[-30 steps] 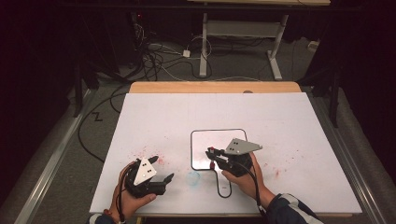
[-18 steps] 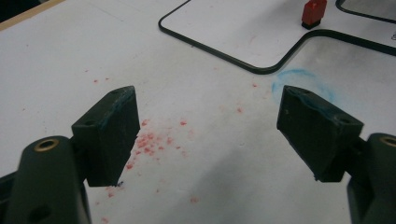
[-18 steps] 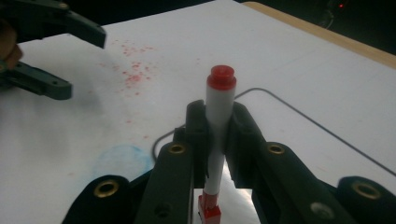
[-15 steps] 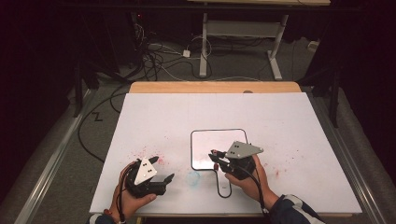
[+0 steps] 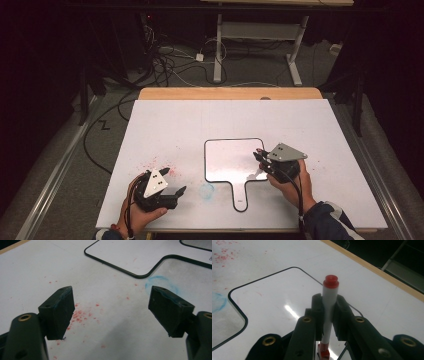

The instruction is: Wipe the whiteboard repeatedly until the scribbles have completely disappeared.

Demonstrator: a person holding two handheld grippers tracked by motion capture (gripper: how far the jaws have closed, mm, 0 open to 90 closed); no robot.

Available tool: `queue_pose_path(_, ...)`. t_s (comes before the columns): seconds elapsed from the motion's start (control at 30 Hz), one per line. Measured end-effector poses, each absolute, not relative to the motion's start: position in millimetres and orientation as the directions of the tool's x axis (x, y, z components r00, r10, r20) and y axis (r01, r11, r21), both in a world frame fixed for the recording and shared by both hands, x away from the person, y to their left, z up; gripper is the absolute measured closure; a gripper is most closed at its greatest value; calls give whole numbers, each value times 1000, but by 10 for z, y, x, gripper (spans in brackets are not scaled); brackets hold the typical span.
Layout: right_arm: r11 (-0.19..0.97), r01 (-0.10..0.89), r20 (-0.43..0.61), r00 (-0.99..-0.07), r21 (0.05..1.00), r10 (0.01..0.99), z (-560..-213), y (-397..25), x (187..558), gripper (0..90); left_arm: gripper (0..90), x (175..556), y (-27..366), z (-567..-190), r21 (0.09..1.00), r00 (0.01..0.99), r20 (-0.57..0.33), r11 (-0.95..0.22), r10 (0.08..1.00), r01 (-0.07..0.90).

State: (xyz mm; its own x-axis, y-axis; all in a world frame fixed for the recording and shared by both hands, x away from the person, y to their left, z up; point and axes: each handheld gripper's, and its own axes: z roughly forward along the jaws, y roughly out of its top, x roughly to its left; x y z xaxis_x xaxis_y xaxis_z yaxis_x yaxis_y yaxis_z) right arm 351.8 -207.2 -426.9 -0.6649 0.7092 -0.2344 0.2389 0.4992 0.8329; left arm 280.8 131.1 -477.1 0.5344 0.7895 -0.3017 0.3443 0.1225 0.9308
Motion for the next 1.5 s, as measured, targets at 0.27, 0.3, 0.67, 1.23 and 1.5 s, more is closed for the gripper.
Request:
queue_pose_path(0.27, 471, 257, -166, -709, 844, 685, -4259, -2044, 3428, 810, 201, 2809, 1308, -4774, 930, 537, -303, 121, 788, 347)
queue_pose_path(0.3, 475, 258, -172, -706, 841, 687, -4255, -2061, 3420, 810, 201, 2805, 1311, -4773, 930, 537, -302, 120, 788, 346)
queue_pose_path(0.67, 425, 274, -117, -709, 863, 695, -4283, -2173, 3377, 811, 201, 2815, 1290, -4783, 930, 542, -298, 110, 786, 352)
queue_pose_path(1.23, 404, 225, -76, -791, 886, 607, -4348, -1691, 3431, 810, 201, 2818, 1293, -4803, 927, 541, -298, 104, 786, 360)
queue_pose_path(1.5, 417, 234, -128, -724, 878, 677, -4325, -1918, 3584, 810, 201, 2805, 1296, -4804, 929, 542, -292, 99, 788, 356)
